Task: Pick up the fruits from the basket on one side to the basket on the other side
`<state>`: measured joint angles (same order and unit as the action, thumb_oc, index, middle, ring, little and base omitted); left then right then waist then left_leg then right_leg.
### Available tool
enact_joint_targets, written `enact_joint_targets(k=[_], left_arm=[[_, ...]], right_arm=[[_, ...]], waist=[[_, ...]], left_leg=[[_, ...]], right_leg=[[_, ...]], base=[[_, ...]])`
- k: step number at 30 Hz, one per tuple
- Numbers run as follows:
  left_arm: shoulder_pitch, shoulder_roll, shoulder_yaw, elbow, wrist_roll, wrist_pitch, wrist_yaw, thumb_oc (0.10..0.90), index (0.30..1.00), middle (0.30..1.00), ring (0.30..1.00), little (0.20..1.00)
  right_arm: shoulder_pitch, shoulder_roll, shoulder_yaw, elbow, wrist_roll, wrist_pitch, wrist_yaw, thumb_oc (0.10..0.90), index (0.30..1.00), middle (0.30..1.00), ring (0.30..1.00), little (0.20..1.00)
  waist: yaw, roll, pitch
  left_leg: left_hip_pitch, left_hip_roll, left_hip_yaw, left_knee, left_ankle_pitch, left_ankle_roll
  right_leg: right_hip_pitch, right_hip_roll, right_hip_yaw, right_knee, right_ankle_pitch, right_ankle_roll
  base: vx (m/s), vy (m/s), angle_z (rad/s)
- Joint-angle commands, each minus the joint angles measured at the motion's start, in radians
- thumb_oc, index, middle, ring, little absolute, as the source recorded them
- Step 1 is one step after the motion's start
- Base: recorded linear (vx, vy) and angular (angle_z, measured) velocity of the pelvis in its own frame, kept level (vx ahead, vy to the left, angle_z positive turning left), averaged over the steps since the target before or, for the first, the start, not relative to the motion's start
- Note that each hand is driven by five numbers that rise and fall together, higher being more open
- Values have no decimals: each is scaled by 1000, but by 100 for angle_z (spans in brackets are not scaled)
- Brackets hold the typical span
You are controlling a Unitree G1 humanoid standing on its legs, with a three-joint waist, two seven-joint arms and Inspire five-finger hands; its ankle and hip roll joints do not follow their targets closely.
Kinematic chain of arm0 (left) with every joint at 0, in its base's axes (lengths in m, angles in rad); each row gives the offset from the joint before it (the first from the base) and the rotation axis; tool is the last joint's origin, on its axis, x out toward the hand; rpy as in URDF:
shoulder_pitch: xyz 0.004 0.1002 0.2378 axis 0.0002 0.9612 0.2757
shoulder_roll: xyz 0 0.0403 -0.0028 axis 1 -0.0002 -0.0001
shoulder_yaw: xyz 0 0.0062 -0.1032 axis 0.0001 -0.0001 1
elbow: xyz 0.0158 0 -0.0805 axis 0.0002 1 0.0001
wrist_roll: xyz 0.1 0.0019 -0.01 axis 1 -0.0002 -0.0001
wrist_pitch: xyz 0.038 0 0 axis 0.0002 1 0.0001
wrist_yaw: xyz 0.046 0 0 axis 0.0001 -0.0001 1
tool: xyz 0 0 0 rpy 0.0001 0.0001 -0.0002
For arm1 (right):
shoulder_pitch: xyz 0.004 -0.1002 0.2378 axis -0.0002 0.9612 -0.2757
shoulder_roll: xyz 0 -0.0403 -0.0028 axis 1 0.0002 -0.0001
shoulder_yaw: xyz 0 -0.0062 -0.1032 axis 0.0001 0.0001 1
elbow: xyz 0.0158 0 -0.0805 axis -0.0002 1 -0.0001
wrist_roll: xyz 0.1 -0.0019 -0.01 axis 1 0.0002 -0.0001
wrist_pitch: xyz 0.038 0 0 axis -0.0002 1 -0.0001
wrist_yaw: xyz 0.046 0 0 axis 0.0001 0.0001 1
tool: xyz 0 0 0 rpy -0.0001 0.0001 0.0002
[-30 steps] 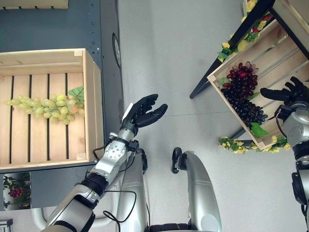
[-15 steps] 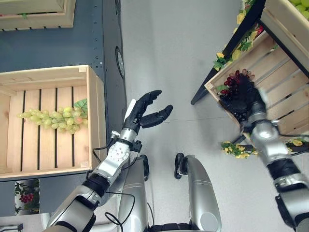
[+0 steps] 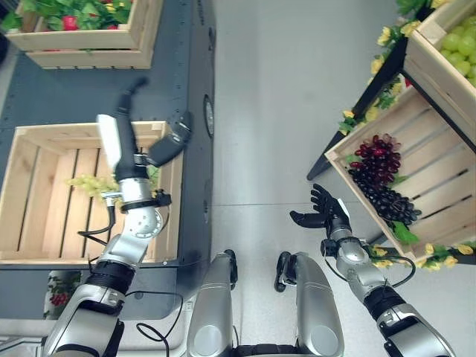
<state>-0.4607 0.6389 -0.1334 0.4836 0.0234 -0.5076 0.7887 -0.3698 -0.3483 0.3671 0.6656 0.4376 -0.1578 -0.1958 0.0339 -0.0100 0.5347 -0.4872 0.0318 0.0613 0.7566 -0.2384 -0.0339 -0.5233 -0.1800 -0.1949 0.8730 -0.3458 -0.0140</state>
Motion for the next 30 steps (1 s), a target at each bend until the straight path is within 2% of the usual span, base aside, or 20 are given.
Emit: enact_joint_targets(k=[1,2,3,5,6,7,8,9,11,12,13,16,21,28,30], left_arm=[[-29,64,54,-50,75,-62,150,800,900,900,900,900],[-33,68,56,-43,75,-62,151,800,900,900,900,900],[-42,100,60,8,47,-18,138,800,900,900,900,900],[-44,129,48,87,63,12,129,800,900,900,900,900],[-51,162,23,138,114,66,107,800,900,900,900,900],[-53,180,11,155,121,87,90,800,900,900,900,900],[-51,220,-15,203,96,149,26,800,900,900,900,900],[-51,220,-15,203,95,149,26,800,900,900,900,900],[-41,251,-38,281,116,211,-21,800,900,900,900,900],[-39,265,-48,305,115,218,-33,800,900,900,900,900],[-32,281,-66,331,137,263,-84,800,900,900,900,900],[-20,297,-110,375,203,310,-147,800,900,900,900,900],[-26,324,-189,398,346,317,-205,800,900,900,900,900],[-90,351,-282,428,439,302,-169,800,900,900,900,900],[-111,357,-304,445,454,300,-171,800,900,900,900,900]], right_arm=[[-16,-25,8,-49,-28,-80,25,800,900,900,900,900],[-18,-27,9,-48,-27,-80,25,800,900,900,900,900],[-16,-39,14,-49,-17,-69,33,800,900,900,900,900],[-17,-54,17,-55,4,-57,53,800,900,900,900,900],[-17,-65,17,-54,17,-57,75,800,900,900,900,900],[-18,-69,17,-54,23,-59,84,800,900,900,900,900],[-18,-87,17,-64,46,-63,109,800,900,900,900,900],[-18,-87,17,-63,46,-63,109,800,900,900,900,900],[-9,-105,19,-79,44,-64,119,800,900,900,900,900],[-8,-115,20,-82,49,-64,122,800,900,900,900,900],[-5,-132,20,-87,53,-60,122,800,900,900,900,900],[-9,-161,9,-81,63,-51,142,800,900,900,900,900],[-43,-196,12,-66,58,-32,181,800,900,900,900,900],[-77,-231,20,-53,68,-46,220,800,900,900,900,900],[-78,-232,24,-46,70,-45,228,800,900,900,900,900]], waist=[[13,51,-15],[13,52,-15],[13,57,-15],[12,61,-15],[11,63,-15],[11,64,-15],[12,64,-15],[12,64,-15],[9,64,-15],[8,64,-15],[7,65,-15],[3,67,-15],[3,72,-15],[2,66,-15],[2,62,-15]], left_leg=[[63,-59,84,-45,-59,60],[58,-59,84,-45,-56,60],[50,-60,86,-53,-48,60],[37,-58,86,-55,-39,57],[27,-57,88,-54,-34,56],[22,-56,89,-53,-33,56],[-1,-52,92,-47,-28,57],[-2,-52,92,-47,-28,57],[-25,-46,94,-38,-27,60],[-36,-44,95,-34,-26,61],[-57,-42,96,-23,-28,64],[-85,-41,95,-11,-27,64],[-109,-36,100,-9,-20,63],[-144,-24,98,-14,-5,57],[-133,-22,96,-17,-16,53]], right_leg=[[79,12,-20,-42,19,-22],[74,11,-20,-41,21,-23],[64,9,-22,-44,21,-24],[54,7,-25,-48,26,-26],[45,8,-26,-50,28,-26],[40,8,-25,-50,29,-26],[19,7,-26,-46,31,-27],[19,7,-26,-46,31,-27],[-3,9,-24,-41,31,-27],[-15,10,-24,-35,29,-28],[-36,9,-23,-23,26,-29],[-62,11,-22,-6,19,-34],[-86,12,-24,0,19,-39],[-116,13,-33,-1,22,-40],[-103,13,-33,-3,12,-33]], base=[[40,70,30],[30,83,17],[0,45,6],[3,68,3],[6,59,0],[-3,34,-1],[0,0,0],[2,22,4],[2,25,9],[-18,34,10],[-14,33,11],[0,62,14],[4,76,4],[-12,66,3],[18,38,5]])
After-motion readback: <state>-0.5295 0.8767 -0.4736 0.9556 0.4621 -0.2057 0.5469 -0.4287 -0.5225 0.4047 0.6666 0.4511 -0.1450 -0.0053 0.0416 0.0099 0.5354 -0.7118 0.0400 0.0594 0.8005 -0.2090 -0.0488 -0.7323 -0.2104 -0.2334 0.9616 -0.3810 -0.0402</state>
